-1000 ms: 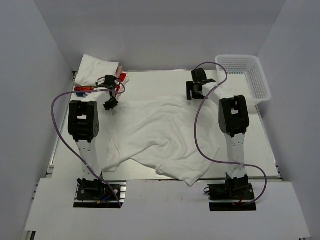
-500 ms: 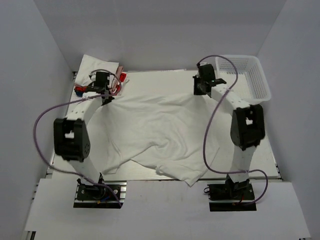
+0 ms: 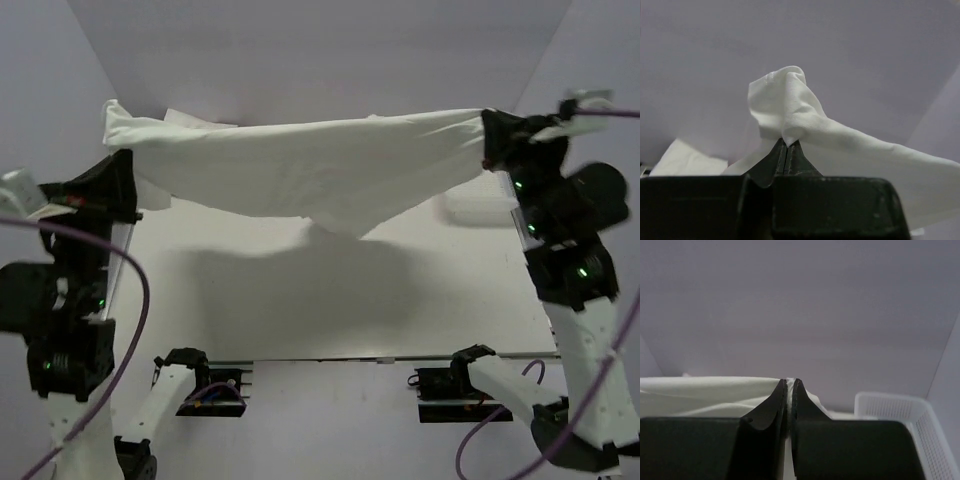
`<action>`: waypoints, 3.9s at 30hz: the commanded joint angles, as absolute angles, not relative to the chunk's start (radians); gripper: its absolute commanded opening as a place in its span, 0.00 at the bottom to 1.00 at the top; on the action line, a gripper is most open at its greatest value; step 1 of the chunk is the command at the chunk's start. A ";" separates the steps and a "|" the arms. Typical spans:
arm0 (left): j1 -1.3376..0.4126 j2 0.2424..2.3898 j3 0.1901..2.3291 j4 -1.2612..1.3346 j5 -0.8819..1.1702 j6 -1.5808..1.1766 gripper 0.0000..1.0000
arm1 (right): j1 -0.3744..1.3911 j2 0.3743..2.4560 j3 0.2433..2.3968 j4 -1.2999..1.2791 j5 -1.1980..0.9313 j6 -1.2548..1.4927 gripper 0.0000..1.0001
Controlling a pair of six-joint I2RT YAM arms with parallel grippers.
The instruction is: Fold and stack the t-shirts
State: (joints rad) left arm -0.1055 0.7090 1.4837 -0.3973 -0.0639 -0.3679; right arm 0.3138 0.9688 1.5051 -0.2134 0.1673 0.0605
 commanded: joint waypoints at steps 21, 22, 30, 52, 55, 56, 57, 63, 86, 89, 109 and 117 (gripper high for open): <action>-0.086 1.075 1.441 -0.454 -0.081 -0.472 0.02 | 0.302 1.196 1.617 0.030 0.322 -0.118 0.00; -0.086 1.106 1.399 -0.412 -0.081 -0.485 0.04 | 0.301 1.216 1.591 0.091 0.348 -0.118 0.00; -0.086 1.457 1.131 -0.255 -0.055 -0.512 0.38 | 0.270 1.554 1.350 0.186 0.316 -0.032 0.04; -0.104 1.487 1.149 -0.436 -0.075 -0.492 1.00 | 0.270 1.666 1.273 -0.130 0.121 0.175 0.90; -0.104 1.467 1.103 -0.416 -0.023 -0.492 1.00 | 0.264 1.649 1.233 -0.230 0.188 0.247 0.90; -0.104 1.466 1.091 -0.416 -0.009 -0.492 1.00 | 0.264 1.643 1.195 -0.271 0.204 0.283 0.90; -0.104 1.476 1.091 -0.402 0.021 -0.492 1.00 | 0.262 1.640 1.180 -0.296 0.218 0.302 0.90; -0.124 1.595 1.089 -0.382 0.124 -0.503 1.00 | 0.255 1.692 1.089 -0.365 0.276 0.367 0.90; -0.204 2.079 1.445 -0.521 0.146 -0.503 1.00 | 0.212 2.425 1.967 -0.511 0.247 0.149 0.90; -0.204 2.040 1.456 -0.558 0.121 -0.512 1.00 | 0.215 2.471 2.106 -0.538 0.215 0.100 0.90; -0.169 1.234 0.830 -1.040 -0.213 -0.995 1.00 | 0.437 1.273 0.945 -0.040 0.047 0.219 0.90; -0.149 1.138 0.606 -0.902 -0.137 -1.077 1.00 | 0.456 0.939 0.677 -0.196 0.103 0.324 0.90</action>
State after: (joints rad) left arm -0.1555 1.1812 0.6159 -0.9676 -0.1455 -1.0176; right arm 0.4480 1.0061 0.7025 -0.1452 0.0719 0.2604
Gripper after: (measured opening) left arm 0.998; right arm 0.904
